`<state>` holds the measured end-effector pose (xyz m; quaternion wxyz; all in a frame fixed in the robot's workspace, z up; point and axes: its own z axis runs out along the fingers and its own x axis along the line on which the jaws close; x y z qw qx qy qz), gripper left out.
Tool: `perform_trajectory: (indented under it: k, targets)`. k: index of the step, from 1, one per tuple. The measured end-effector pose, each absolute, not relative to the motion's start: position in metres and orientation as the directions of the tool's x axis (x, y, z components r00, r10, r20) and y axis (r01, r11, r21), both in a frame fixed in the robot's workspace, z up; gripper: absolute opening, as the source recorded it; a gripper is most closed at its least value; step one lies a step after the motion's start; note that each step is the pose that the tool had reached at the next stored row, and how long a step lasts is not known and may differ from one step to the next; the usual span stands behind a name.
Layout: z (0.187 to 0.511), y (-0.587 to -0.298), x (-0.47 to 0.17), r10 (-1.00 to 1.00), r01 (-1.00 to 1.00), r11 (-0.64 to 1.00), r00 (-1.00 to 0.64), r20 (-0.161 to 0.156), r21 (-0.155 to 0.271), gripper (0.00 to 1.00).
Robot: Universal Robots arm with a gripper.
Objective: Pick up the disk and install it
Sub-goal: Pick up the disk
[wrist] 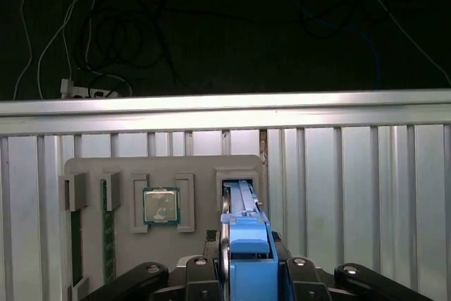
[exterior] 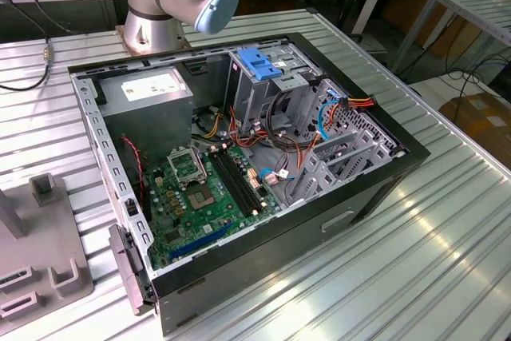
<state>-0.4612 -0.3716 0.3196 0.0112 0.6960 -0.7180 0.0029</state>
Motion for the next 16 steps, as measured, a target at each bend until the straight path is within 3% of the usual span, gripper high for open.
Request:
perform_trajectory:
  k: [16]
  targets:
    - [0.346,-0.372,-0.461,-0.999,-0.999,0.031,-0.031,0.02,0.011,0.37]
